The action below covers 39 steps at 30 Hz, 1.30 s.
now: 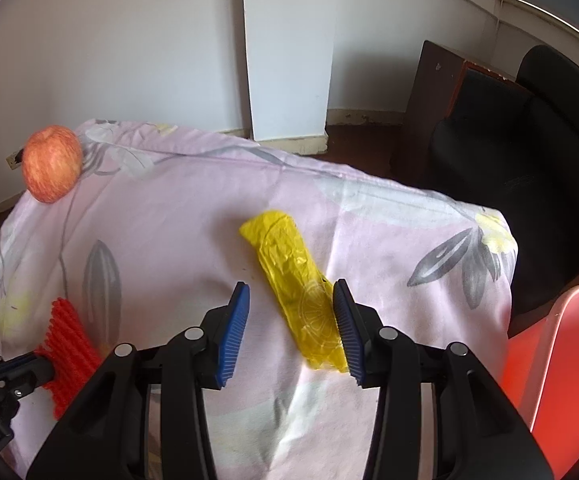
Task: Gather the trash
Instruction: 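Grasp the yellow bag with the right tool while the left tool holds the red net, then carry the red net and yellow bag over the pink bucket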
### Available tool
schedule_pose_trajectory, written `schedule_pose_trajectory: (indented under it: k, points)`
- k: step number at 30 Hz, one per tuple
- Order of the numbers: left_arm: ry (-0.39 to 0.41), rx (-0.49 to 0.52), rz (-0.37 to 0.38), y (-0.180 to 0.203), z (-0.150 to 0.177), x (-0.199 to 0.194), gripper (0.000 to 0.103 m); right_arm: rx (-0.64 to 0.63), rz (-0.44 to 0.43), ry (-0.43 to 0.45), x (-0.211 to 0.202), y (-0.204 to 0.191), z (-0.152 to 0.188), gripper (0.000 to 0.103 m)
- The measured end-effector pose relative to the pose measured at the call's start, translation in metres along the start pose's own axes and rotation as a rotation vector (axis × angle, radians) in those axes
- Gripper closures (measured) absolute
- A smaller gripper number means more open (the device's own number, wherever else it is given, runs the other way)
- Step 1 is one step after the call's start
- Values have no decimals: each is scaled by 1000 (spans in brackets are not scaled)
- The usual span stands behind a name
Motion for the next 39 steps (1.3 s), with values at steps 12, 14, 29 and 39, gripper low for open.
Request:
schedule_pose_trajectory:
  k: [12, 14, 29, 39]
  points:
    - [0, 8, -10, 2, 0, 0, 97, 143, -115, 51, -36, 6, 18, 83]
    - [0, 11, -12, 1, -1, 1, 97, 161, -137, 55, -46, 1, 26, 83]
    - [0, 28, -31, 3, -1, 2, 97, 312, -234, 15, -90, -14, 97, 83]
    - [-1, 48, -54, 5, -2, 2, 97, 349, -246, 23, -102, -8, 124, 83]
Point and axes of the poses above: each gripper's, at about its wrist camera, not at the fingertips, and x roughly the way its jaws point, y to its right, z to its underside, the point moved 4 cm from there along x, roughly the way its jaws point, and after that the axes turned 1 degree about y, right-handed, at the moved point
